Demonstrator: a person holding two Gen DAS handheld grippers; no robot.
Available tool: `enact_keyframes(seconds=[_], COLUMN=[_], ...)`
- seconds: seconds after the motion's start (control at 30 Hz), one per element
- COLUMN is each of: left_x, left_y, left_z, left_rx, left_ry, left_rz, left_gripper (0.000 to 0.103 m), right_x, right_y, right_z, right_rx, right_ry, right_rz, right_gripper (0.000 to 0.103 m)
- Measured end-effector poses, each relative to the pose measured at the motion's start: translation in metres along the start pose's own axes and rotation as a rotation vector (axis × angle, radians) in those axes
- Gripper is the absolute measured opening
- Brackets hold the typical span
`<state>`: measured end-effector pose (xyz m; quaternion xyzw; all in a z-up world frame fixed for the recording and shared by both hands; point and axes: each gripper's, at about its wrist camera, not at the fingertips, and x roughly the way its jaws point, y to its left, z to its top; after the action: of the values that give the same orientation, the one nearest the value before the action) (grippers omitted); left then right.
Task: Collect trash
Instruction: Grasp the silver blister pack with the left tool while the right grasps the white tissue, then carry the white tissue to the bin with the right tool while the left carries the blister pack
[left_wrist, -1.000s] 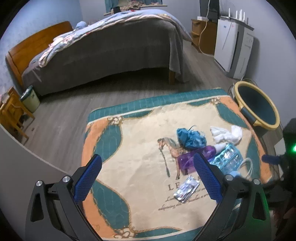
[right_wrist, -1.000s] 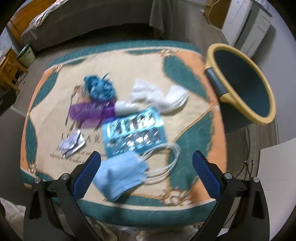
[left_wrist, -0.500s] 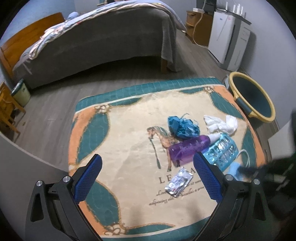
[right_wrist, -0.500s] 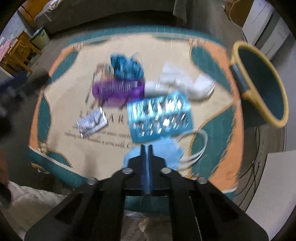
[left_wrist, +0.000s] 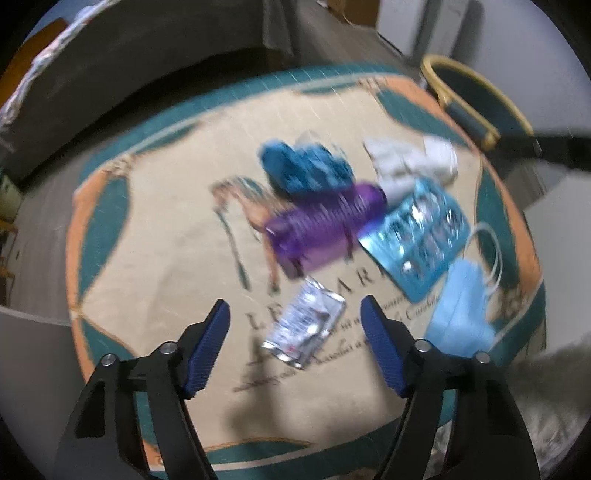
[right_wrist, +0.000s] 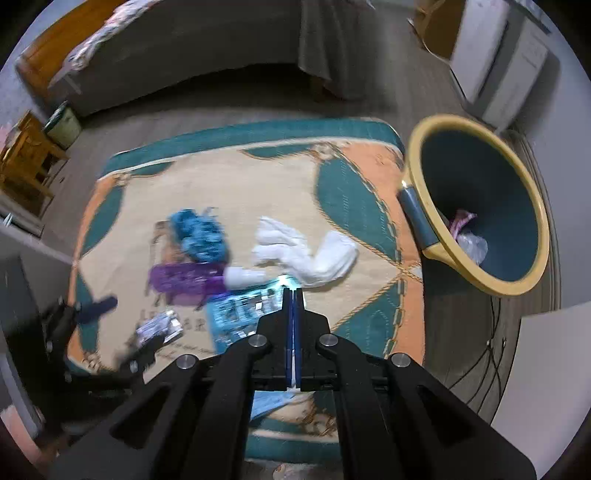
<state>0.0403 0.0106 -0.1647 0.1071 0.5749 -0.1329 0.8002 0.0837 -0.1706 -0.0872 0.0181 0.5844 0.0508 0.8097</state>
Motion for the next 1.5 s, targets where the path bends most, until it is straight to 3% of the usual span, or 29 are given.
enact_keyframes(seconds=[0.07,0.13,0.17,0.2,0.23,0.33,0.53,0.57,0.67,1.03,1.17,1.5], left_x=[0.008,0.017,0.02,0.023,0.025,0.025,0.019,0.016,0.005,-0.044,-0.056,-0.083], left_y=[-0.003,-0.004,-0.004,-0.004,-0.003,-0.007,-0.025,-0.028,-0.036,-0.028,-0.015,-0.016], left_z=[-0.001,-0.001,-0.001,-0.001,-0.001,0.001,0.002,0.004,0.013,0.038,0.044,0.057], left_rx=[0.006,0.023,0.025,0.025,0.024,0.059,0.124,0.136,0.122,0.033,0.029,0.022], left_ry=[0.025,0.059,0.071,0.082,0.086,0.074,0.067,0.053,0.006,-0.199,-0.247,-0.346], left_rz=[-0.013,-0.002,-0.001,-0.005,-0.016,-0.018,-0.026,-0.03,-0.047,-0.023,0.003,0.016], left_gripper=[0.068,0.06,0.058,0.052,0.05,0.035,0.032,0.032,0.032,0.032,0.032,0.032], right_x=[0.01,0.022,0.03,0.035,0.039,0.056,0.085,0.088,0.086,0.03,-0.009,-0.071], right_y=[-0.006,-0.009,-0.011,-0.012,-0.012,-0.016,-0.023,-0.024,-0.023,-0.035,-0.039,-0.058], right_z=[0.004,0.008,0.011,0.012,0.014,0.024,0.031,0.03,0.032,0.033,0.039,0.05], right_rx=[-0.003,-0.007,-0.006,-0.003,0.0,0.015,0.052,0.057,0.044,0.091,0.062,0.081], right_ry=[0.006,0.024,0.035,0.036,0.037,0.046,0.097,0.105,0.095,-0.041,-0.133,-0.289], right_rz=[-0.023,-0.029,-0.033,-0.039,-0.043,-0.047,-0.047,-0.051,-0.052,-0.001,-0.027,0.01], right_gripper=[0.004,0.022,0.039,0.048,0.049,0.049,0.049,0.044,0.006,0.006,0.006,0.006])
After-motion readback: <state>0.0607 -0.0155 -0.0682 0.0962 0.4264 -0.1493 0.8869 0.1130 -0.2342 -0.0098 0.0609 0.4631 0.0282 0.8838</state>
